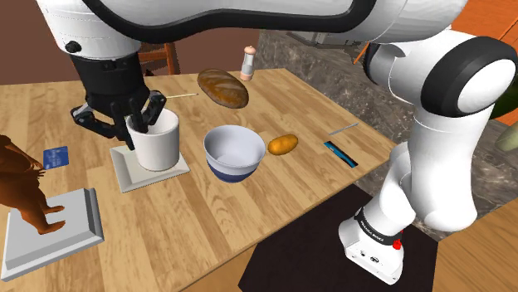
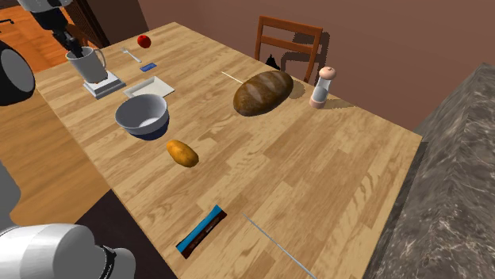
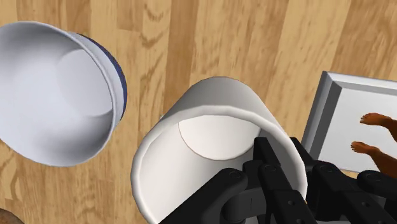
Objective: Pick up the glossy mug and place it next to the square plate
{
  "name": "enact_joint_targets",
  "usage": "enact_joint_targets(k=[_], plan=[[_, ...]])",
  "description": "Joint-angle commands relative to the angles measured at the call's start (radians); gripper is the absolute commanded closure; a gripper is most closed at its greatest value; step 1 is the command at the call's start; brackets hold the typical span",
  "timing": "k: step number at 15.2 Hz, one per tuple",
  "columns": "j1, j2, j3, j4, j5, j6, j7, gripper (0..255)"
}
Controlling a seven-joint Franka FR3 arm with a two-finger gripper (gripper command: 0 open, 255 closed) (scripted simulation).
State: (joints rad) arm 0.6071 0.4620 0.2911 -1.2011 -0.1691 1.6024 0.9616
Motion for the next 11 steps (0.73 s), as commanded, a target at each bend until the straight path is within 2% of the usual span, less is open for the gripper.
enact_joint_targets(k=[1,3,11], plan=[[0.049,0.076,0.005,0.117,-0.020,-0.044,0.039,255],[0.110,0.179,0.005,0.285,-0.044,-0.111,0.069,255],[0.084,0.138,0.006,0.107,-0.035,0.024,0.080,255]])
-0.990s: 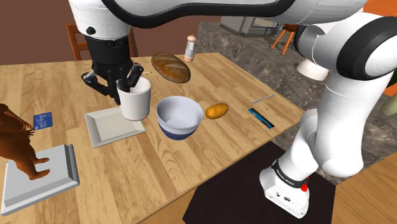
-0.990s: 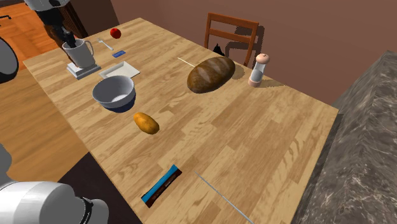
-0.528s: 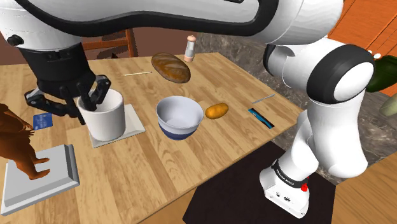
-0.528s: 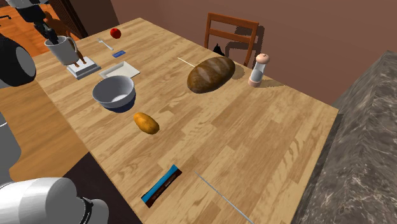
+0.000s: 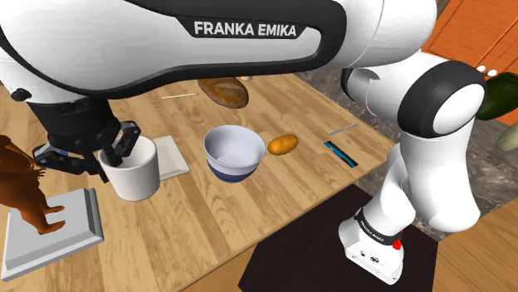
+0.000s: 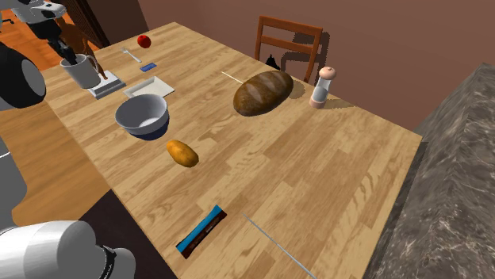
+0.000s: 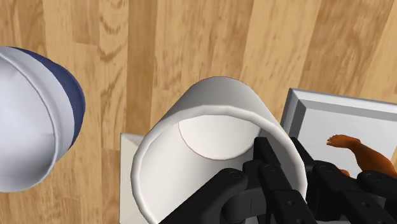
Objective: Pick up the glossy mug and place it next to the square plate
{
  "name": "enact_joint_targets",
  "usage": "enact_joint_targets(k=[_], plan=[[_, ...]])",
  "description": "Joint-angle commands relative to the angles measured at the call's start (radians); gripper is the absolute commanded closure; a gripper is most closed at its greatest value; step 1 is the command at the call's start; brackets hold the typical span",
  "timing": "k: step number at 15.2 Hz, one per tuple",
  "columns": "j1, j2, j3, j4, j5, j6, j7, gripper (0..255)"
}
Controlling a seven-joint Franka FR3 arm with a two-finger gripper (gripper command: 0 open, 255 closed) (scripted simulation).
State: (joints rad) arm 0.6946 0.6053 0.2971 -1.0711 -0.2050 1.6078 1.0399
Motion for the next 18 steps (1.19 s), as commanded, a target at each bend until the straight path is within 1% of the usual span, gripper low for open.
enact_joint_targets(k=[1,9,18], plan=[[-0.005,-0.008,0.000,-0.041,0.001,0.034,0.003,255],[-0.018,-0.013,-0.001,-0.158,0.000,0.144,0.012,255],[-0.025,0.004,-0.005,-0.253,-0.008,0.254,0.024,255]])
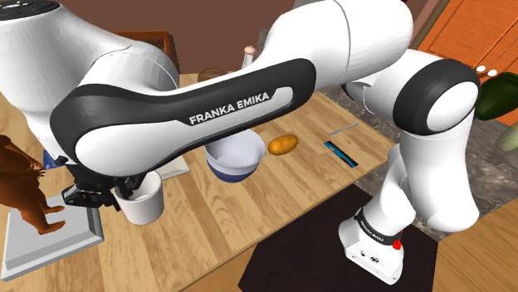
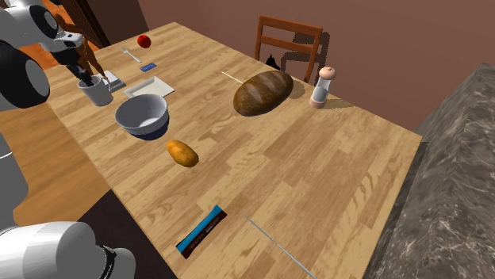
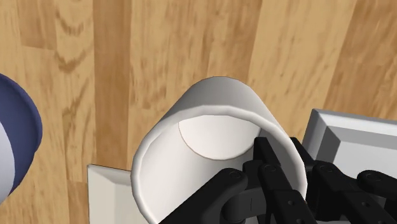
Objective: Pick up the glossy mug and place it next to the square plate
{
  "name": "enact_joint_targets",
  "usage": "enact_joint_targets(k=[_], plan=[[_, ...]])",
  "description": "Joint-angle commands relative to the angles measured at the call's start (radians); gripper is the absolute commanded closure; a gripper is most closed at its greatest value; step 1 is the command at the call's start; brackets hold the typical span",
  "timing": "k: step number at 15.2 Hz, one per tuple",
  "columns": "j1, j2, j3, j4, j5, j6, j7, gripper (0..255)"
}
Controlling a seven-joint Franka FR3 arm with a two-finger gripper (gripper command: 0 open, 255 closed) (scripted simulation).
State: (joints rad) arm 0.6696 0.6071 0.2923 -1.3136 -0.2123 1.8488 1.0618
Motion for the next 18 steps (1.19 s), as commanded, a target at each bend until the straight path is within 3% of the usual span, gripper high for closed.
enact_joint_targets(k=[1,5,13,14,18], plan=[[-0.001,0.005,-0.001,-0.019,-0.002,0.025,0.003,255],[-0.002,0.019,-0.004,-0.050,-0.007,0.068,0.008,255],[-0.002,0.019,-0.004,-0.050,-0.008,0.068,0.008,255],[-0.002,0.019,-0.004,-0.050,-0.008,0.068,0.008,0],[-0.002,0.019,-0.004,-0.050,-0.008,0.068,0.008,0]])
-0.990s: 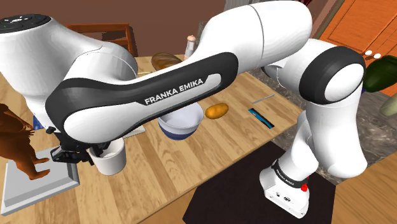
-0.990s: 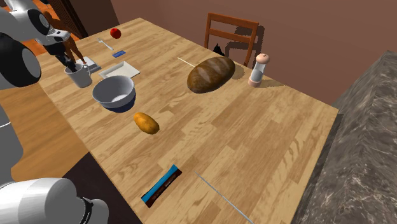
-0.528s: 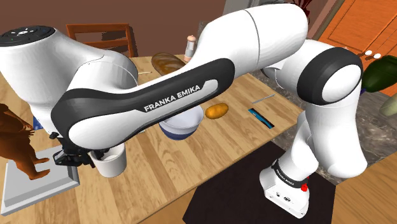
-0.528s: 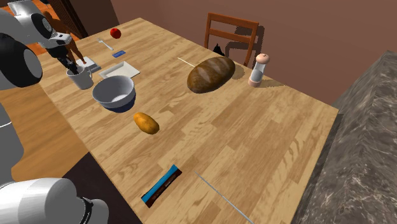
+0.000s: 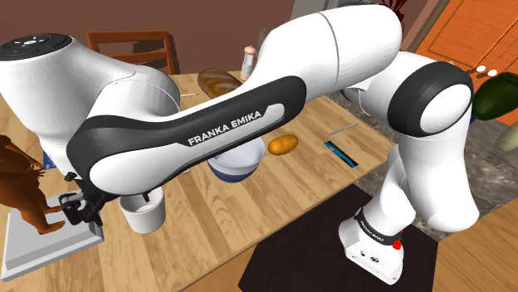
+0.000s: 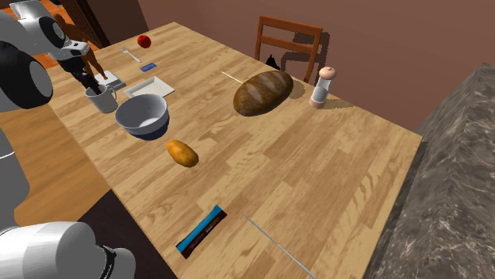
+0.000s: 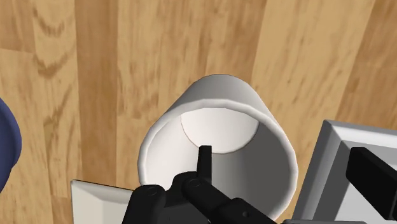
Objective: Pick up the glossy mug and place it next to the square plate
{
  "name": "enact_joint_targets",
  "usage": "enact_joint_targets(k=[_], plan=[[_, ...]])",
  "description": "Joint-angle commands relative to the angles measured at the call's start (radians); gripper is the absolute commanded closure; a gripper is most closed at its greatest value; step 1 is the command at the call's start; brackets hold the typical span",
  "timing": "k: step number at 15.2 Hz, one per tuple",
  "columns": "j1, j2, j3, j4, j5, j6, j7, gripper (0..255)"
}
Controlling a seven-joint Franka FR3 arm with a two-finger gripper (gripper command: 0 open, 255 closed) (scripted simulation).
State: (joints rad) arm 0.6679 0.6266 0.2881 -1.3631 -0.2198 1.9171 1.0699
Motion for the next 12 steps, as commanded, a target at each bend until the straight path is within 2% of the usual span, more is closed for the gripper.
enact_joint_targets(k=[1,5,12], plan=[[0.000,0.000,0.000,0.000,0.000,0.000,0.000,0],[0.009,-0.019,0.006,0.098,0.010,-0.115,-0.010,0],[0.009,-0.019,0.006,0.098,0.010,-0.115,-0.010,0]])
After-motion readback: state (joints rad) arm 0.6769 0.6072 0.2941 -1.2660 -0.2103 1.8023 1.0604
